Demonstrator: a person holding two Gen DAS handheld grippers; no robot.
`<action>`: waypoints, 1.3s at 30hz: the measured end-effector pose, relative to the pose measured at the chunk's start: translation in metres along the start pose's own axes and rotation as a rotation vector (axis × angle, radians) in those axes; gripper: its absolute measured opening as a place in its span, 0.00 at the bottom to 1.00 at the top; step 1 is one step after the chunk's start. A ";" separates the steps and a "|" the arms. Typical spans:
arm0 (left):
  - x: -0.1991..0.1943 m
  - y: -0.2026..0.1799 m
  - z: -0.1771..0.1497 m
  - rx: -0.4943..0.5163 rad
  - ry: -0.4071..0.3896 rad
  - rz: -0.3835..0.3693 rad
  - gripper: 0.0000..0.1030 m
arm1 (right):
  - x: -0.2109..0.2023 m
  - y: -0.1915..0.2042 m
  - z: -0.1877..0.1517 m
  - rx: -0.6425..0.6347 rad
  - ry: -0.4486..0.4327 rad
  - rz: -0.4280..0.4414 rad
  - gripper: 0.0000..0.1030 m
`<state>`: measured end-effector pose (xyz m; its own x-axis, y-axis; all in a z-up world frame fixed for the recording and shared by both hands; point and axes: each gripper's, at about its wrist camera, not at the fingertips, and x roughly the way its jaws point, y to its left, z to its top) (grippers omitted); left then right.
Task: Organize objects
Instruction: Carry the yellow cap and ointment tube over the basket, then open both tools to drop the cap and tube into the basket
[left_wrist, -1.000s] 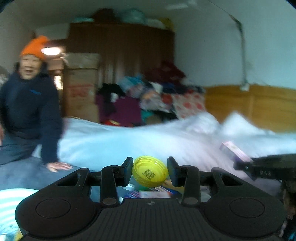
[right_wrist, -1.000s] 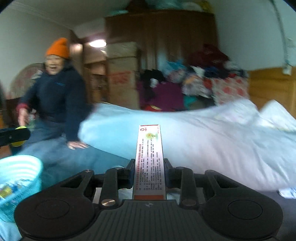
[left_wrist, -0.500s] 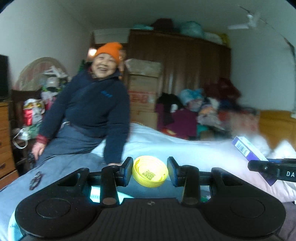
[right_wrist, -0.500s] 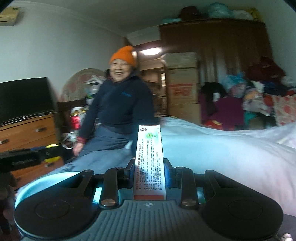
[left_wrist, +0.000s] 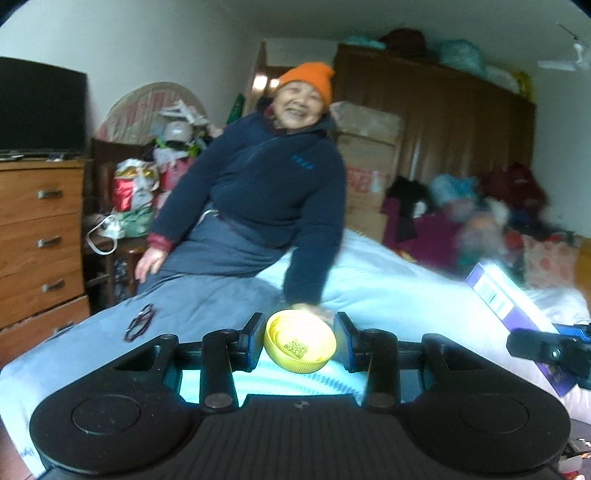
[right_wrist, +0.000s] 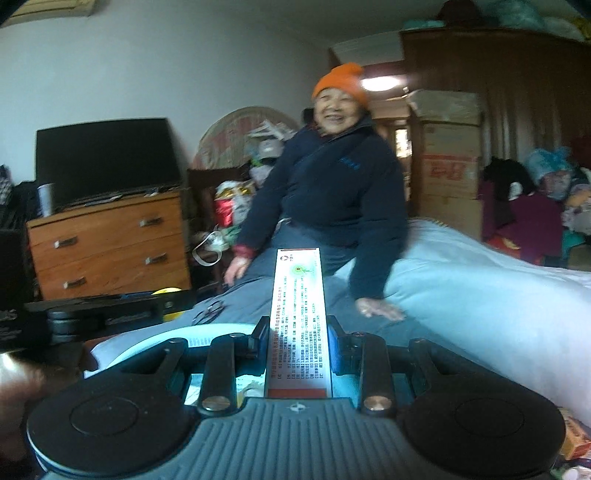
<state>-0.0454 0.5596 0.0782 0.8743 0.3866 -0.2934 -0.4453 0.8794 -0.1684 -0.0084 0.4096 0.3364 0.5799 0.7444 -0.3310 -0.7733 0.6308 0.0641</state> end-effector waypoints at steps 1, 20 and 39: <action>0.000 0.000 0.000 0.000 0.000 0.000 0.40 | 0.004 0.009 -0.001 -0.006 0.009 0.012 0.31; 0.027 0.030 -0.011 0.014 0.090 0.061 0.53 | 0.048 0.049 -0.016 -0.038 0.095 0.057 0.42; -0.008 -0.073 -0.002 0.102 -0.048 -0.167 0.86 | -0.054 -0.067 -0.090 0.144 -0.002 -0.218 0.65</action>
<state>-0.0201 0.4914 0.0906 0.9436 0.2437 -0.2241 -0.2737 0.9551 -0.1137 -0.0105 0.3072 0.2657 0.7295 0.5878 -0.3498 -0.5857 0.8009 0.1246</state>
